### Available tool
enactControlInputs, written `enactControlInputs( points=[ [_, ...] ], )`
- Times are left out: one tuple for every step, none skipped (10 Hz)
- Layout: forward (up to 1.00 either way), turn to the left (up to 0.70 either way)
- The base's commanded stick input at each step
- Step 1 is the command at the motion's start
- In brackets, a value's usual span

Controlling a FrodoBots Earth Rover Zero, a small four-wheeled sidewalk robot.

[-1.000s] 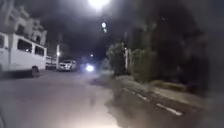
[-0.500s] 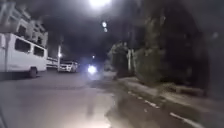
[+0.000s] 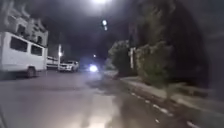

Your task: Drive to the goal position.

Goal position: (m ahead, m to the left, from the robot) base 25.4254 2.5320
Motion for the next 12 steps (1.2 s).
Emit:
enactControlInputs(
  points=[
    [0.70, 0.00],
    [0.70, 0.00],
    [0.70, 0.00],
    [0.70, 0.00],
    [0.70, 0.00],
    [0.70, 0.00],
    [0.70, 0.00],
    [0.70, 0.00],
    [0.70, 0.00],
    [0.70, 0.00],
    [0.70, 0.00],
    [0.70, 0.00]
  ],
)
